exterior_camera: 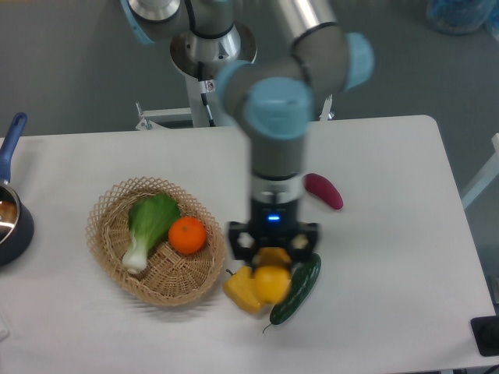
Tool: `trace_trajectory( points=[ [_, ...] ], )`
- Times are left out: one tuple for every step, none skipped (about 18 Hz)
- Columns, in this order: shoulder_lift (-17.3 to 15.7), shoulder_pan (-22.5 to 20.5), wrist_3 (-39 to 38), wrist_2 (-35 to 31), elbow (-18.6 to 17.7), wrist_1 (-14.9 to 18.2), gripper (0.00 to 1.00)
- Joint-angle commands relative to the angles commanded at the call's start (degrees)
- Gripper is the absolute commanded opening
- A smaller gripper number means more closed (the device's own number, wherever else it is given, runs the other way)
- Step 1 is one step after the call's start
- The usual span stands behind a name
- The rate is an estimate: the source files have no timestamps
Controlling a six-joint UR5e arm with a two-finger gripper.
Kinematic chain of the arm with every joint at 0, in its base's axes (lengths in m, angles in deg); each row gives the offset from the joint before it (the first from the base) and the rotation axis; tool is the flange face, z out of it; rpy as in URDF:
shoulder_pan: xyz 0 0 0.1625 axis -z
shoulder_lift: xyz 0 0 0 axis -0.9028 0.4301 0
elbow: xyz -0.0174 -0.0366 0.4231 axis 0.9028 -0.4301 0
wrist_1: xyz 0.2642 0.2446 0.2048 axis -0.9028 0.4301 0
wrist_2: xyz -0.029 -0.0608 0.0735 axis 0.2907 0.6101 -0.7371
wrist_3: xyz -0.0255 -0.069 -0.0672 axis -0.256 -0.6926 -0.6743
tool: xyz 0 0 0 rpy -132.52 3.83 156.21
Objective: Place the mango in the basket
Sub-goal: 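Carry the held mango across the table toward the wicker basket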
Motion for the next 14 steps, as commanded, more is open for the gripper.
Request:
trace_trajectory(
  points=[
    [0.0, 2.02, -3.86, 0.01, -0.18, 0.0, 0.31],
    [0.26, 3.78, -8.07, -0.43, -0.36, 0.0, 0.31],
    [0.35, 5.19, -10.73, -0.52, -1.14, 0.09, 0.31],
    [0.18, 6.51, -11.8, -0.44, -1.93, 0.0, 0.31],
    [0.09, 7.83, -12.07, -0.52, -2.46, 0.0, 0.31],
    [0.0, 9.15, -12.16, -0.61, -3.08, 0.09, 0.31],
    [-0.18, 10.29, -12.16, -0.78, -3.87, 0.09, 0.31],
    [-0.7, 11.26, -12.07, -0.87, -4.57, 0.09, 0.31],
    [-0.7, 12.14, -11.98, -0.87, -5.45, 0.09, 0.31],
    [-0.79, 12.93, -11.9, -1.22, -6.41, 0.09, 0.31],
    [-0.88, 13.72, -11.81, -2.01, -7.29, 0.09, 0.31],
    [-1.32, 14.17, -11.37, -2.63, -8.35, 0.0, 0.31],
    [-1.67, 14.17, -11.28, -3.07, -9.4, 0.0, 0.31],
    [-1.67, 14.34, -10.85, -3.42, -10.37, 0.0, 0.31]
  ],
)
